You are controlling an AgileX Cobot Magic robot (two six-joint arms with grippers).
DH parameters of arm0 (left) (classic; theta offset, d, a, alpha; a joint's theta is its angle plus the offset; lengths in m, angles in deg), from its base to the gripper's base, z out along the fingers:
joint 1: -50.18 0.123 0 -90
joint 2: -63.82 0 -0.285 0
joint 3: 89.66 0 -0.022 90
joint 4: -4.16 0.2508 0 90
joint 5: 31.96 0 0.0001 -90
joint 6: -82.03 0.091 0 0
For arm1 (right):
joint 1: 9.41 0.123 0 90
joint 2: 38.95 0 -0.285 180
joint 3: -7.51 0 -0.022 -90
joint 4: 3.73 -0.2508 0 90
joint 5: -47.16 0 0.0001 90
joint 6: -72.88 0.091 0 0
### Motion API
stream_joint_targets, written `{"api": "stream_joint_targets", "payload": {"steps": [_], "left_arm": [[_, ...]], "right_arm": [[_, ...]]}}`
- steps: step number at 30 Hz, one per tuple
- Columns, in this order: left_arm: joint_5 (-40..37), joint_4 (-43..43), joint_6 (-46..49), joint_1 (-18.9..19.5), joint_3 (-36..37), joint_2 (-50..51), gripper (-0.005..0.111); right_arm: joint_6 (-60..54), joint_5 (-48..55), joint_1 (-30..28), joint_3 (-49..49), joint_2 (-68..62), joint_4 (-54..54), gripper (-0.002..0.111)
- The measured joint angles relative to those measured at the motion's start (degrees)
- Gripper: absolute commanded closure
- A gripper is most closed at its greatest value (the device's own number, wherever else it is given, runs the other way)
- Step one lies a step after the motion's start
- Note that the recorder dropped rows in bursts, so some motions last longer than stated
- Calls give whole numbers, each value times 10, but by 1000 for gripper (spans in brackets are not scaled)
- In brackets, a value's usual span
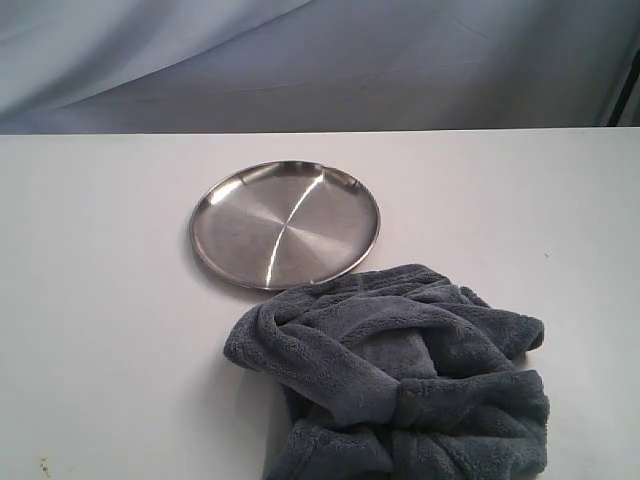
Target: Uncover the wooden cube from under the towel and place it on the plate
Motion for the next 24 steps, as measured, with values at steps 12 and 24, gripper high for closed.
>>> {"api": "stream_joint_targets", "payload": {"steps": [12,24], "left_arm": [[-161,67,177,-75,-219,97,107],[-406,133,273,-185,-400,327,107]], "right_arm": [[0,0,0,0,0,0,105],[0,0,0,0,0,0,105]]}}
